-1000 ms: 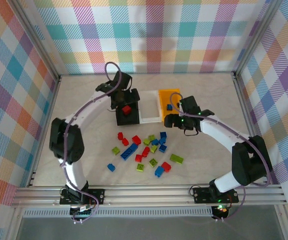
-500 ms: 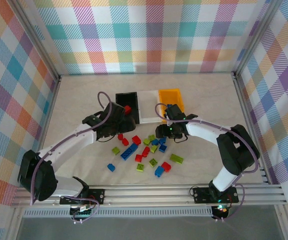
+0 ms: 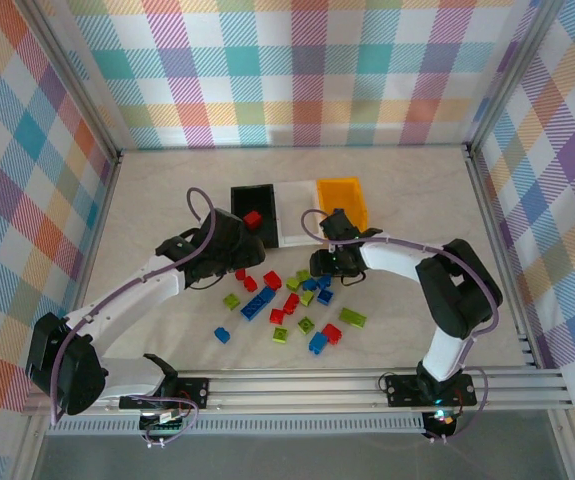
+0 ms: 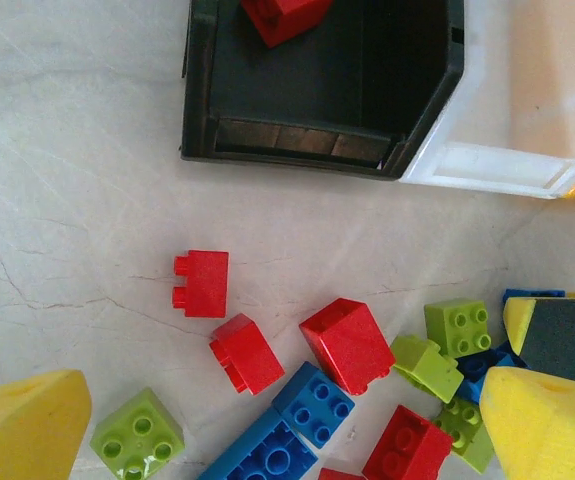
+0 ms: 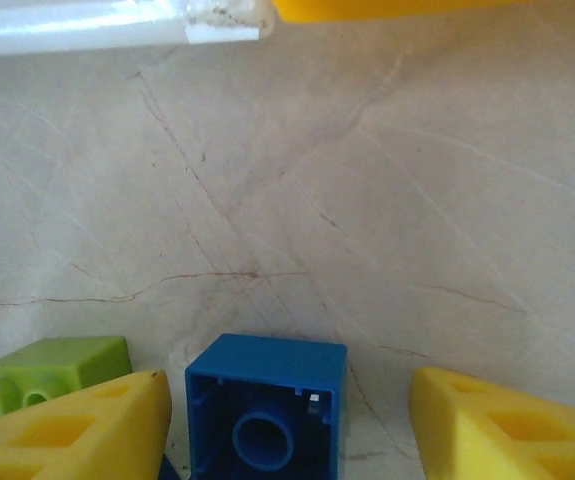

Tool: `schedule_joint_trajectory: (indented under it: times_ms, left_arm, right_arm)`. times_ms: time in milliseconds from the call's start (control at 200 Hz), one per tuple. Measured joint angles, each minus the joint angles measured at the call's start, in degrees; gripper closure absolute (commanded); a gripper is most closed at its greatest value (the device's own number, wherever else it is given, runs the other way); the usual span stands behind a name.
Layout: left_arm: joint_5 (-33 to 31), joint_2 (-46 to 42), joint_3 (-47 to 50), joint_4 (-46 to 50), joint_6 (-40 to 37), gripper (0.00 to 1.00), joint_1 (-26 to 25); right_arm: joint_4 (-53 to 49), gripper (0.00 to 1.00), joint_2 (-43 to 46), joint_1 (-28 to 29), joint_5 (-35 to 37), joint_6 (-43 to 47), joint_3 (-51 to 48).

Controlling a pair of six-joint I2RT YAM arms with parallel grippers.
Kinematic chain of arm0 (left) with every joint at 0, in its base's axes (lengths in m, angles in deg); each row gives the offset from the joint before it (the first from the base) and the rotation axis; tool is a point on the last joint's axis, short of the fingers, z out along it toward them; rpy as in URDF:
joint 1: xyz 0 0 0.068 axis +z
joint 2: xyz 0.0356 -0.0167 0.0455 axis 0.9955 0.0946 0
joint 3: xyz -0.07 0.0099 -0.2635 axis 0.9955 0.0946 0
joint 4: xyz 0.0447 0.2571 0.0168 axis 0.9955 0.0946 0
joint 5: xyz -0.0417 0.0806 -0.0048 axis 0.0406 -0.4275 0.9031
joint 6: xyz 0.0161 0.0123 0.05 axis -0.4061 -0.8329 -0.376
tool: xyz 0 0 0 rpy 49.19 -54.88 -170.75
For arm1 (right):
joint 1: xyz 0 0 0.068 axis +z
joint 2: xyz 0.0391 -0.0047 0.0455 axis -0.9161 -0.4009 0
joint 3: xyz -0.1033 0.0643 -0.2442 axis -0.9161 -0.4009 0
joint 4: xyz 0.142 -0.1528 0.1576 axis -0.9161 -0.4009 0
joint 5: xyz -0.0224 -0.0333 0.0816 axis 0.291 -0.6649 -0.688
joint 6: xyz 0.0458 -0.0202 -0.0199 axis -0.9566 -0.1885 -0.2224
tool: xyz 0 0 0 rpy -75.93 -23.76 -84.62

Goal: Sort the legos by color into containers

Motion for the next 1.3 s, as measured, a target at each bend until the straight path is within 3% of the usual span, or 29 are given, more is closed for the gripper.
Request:
schedule_joint_trajectory:
  times_ms: [115,410,685,870,1060,1195,1300]
  left_arm:
    - [-0.02,0.02,0.04,0.00,0.00,0.00,0.00]
    - [-0.76,0.02,0.04,0.42,0.00,0.00,0.00]
    - [-2.16,-2.34,0.79,2.49,0.22,0.00,0.00]
    - [-3.67,-6.03,3.56,5.18,2.67,0.00,0.00]
    - [-4.24,-9.09,6.82,8.07,4.90,0.00,0.00]
    - [-4.79,-10.49,7.85,10.19,6.25,0.00,0.00]
    - [-5.03,-11.08,8.59,12.31,7.13,0.00,0.09]
  right_arm:
    - [-0.44,0.52,-0.31,0.00,0.72,0.17,0.31]
    - [-0.59,0.65,0.26,-0.02,1.95,0.50,0.42]
    - [-5.20,0.66,6.38,-4.11,3.04,3.63,10.64]
    - [-5.64,0.65,2.23,-10.05,3.65,5.18,22.75]
    - [-7.45,0.58,-9.46,-12.96,4.09,5.90,32.74]
    - [-9.97,0.34,-16.00,-13.18,3.87,5.62,37.33]
    - [-11.19,0.25,-17.00,-13.18,3.19,5.75,38.71]
